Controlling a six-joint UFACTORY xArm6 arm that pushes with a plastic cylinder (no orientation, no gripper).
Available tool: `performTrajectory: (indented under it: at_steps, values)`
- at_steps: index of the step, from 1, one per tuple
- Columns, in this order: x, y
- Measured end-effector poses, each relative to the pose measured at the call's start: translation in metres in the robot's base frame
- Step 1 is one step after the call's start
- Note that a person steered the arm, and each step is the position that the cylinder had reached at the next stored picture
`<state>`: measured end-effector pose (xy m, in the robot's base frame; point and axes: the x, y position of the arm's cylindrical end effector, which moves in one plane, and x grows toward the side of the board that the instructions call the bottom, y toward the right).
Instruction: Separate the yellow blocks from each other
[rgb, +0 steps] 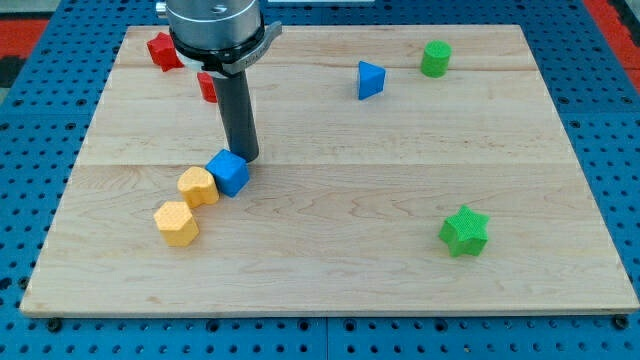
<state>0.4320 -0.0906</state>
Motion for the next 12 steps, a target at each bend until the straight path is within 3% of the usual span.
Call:
performTrajectory:
  at_steps: [3, 4, 5, 6, 7, 8, 9, 10, 11, 12]
  values:
    - [-0.031, 0.024]
    - [0.005, 0.03]
    - [0.022, -0.011]
    - [0.023, -0.016]
    - [-0.01, 0.018]
    - [-0.067, 0.094]
    - [-0.08, 0.154]
    - [-0.079, 0.161]
    - [-0.065, 0.159]
    - [0.01, 0.126]
